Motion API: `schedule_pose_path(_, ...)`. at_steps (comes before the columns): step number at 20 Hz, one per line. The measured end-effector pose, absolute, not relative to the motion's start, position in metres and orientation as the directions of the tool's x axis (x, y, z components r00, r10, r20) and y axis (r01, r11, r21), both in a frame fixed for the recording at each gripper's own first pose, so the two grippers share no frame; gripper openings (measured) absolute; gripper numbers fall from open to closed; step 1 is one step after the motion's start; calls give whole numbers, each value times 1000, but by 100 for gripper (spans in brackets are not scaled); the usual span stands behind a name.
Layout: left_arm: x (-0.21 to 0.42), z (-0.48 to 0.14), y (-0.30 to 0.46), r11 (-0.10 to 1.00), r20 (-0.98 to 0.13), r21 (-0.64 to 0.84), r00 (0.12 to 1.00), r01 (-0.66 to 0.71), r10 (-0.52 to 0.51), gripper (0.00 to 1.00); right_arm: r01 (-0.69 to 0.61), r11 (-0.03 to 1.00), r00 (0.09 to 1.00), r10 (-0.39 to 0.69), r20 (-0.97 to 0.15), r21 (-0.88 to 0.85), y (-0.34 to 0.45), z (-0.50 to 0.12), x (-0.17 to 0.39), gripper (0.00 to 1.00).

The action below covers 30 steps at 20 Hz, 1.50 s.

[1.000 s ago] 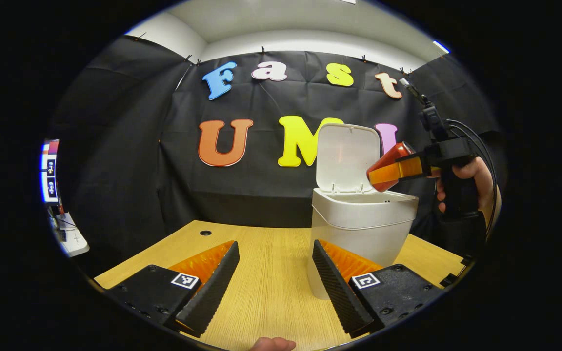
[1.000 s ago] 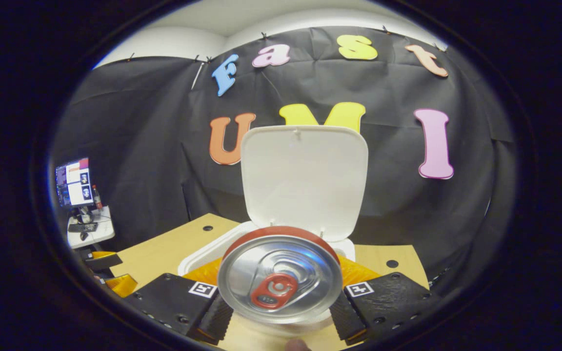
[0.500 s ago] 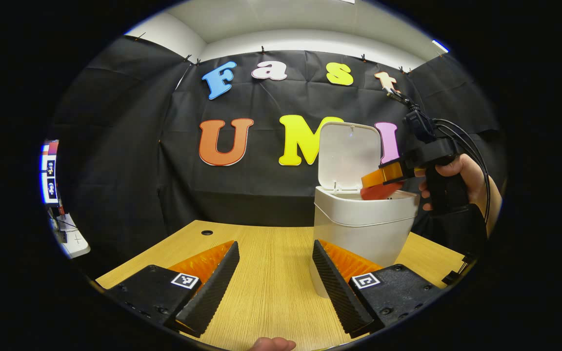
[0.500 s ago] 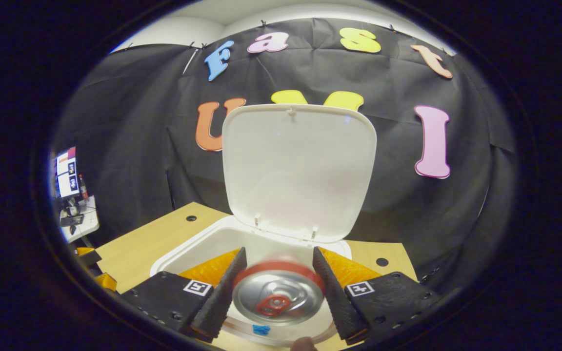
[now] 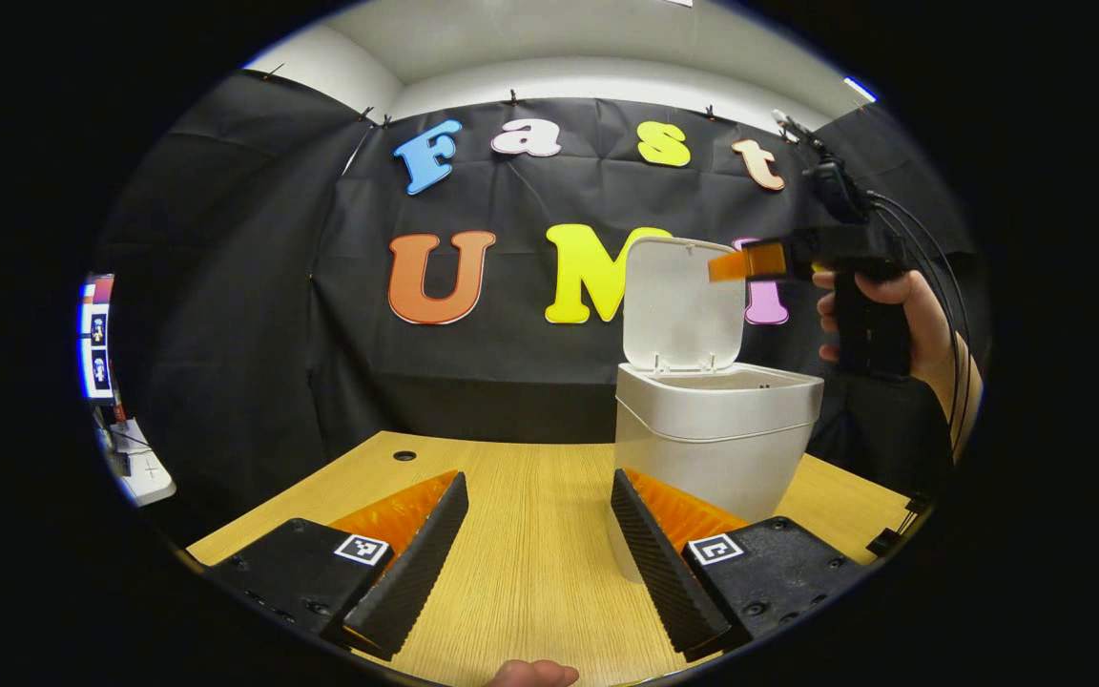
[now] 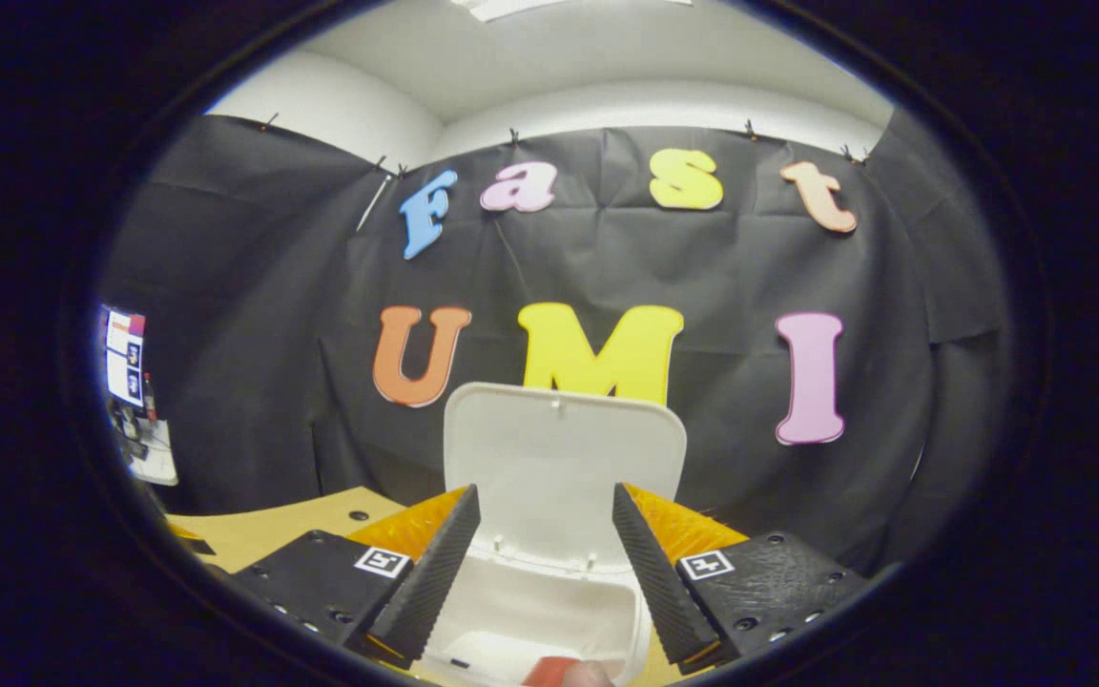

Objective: Press the lid of the desktop garbage bin to open it, pick up the crumpled paper on the desktop and throw it into the bin, then pick up the pop can on the desktop and drop it into the bin, and finally close the garbage bin lid.

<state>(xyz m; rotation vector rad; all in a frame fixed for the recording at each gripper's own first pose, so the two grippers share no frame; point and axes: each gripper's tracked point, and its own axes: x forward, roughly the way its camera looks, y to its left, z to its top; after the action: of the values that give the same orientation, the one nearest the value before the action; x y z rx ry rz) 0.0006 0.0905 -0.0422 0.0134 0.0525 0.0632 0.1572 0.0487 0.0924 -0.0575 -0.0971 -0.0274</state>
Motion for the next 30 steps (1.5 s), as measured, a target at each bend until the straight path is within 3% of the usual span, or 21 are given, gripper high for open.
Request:
schedule_pose_path(1,1,-43,90,998,-53,12,997,-61,62,98,34,998,991,-28,128,-46,49,100,157,87)
schedule_pose_path(7,1,-48,87,998,-52,21,997,-57,58,98,117,991,962,-96,255,-70,37,135,171,91)
schedule_pose_path(9,1,-49,88,998,-48,36,997,-57,59,98,110,993,958,-93,271,-46,39,139,177,87)
schedule_pose_path(12,1,-53,89,998,-47,37,997,-57,59,98,109,993,960,-92,264,-49,40,141,195,91)
schedule_pose_path(15,1,-56,87,999,-49,22,997,-50,51,98,117,991,957,-95,275,-64,41,148,210,82)
schedule_pose_path(16,1,-59,87,998,-51,24,997,-51,52,98,122,991,953,-99,288,-63,40,153,212,87)
schedule_pose_path(29,10,-60,92,998,-52,6,997,-60,61,98,147,989,920,-135,369,-6,33,181,239,87)
schedule_pose_path(30,9,-61,93,998,-51,2,997,-62,62,98,148,989,919,-139,369,4,33,181,241,91)
